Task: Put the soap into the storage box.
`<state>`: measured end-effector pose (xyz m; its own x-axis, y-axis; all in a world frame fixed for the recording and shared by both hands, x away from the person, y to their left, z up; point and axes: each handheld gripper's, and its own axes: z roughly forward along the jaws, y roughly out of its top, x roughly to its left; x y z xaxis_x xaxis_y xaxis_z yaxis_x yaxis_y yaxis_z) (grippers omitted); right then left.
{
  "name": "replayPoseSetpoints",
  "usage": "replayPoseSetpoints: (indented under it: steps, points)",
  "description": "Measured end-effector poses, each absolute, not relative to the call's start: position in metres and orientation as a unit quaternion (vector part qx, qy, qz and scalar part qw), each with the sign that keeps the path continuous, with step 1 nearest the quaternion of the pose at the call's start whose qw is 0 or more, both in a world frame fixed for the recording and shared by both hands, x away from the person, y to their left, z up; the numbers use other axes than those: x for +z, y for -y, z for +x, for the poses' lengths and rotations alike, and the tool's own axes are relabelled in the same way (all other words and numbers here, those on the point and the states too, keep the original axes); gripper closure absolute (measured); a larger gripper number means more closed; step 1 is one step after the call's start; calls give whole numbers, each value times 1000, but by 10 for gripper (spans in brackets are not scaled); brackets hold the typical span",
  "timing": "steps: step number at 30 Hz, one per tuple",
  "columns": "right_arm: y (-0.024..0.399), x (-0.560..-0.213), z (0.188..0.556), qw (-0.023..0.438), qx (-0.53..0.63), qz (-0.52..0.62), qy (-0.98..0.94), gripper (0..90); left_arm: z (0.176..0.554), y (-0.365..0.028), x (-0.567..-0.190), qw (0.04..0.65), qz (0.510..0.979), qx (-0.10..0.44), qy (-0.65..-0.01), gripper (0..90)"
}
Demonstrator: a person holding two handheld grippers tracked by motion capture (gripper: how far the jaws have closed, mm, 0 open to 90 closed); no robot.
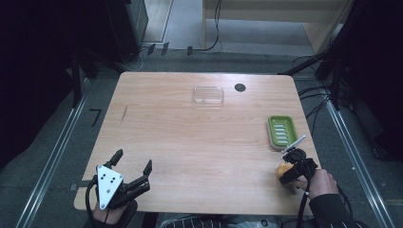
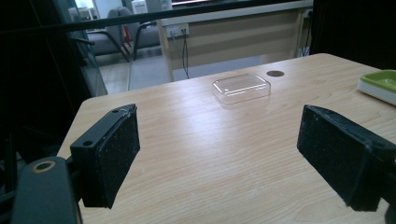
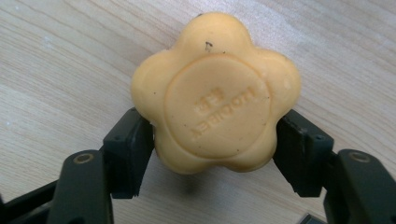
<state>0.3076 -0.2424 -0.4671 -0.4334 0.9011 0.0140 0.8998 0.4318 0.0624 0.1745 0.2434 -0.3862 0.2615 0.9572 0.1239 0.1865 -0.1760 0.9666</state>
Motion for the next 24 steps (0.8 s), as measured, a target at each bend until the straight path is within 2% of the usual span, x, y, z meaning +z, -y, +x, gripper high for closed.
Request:
replayPoseSetpoints:
  steps: [5, 24]
  points:
    - [242, -470, 307, 13, 27, 531, -847, 393, 174, -243, -386, 464, 644, 415, -444, 136]
    - [243, -467, 305, 21, 47, 524, -850, 397, 174, -244, -386, 465, 643, 416, -445, 136]
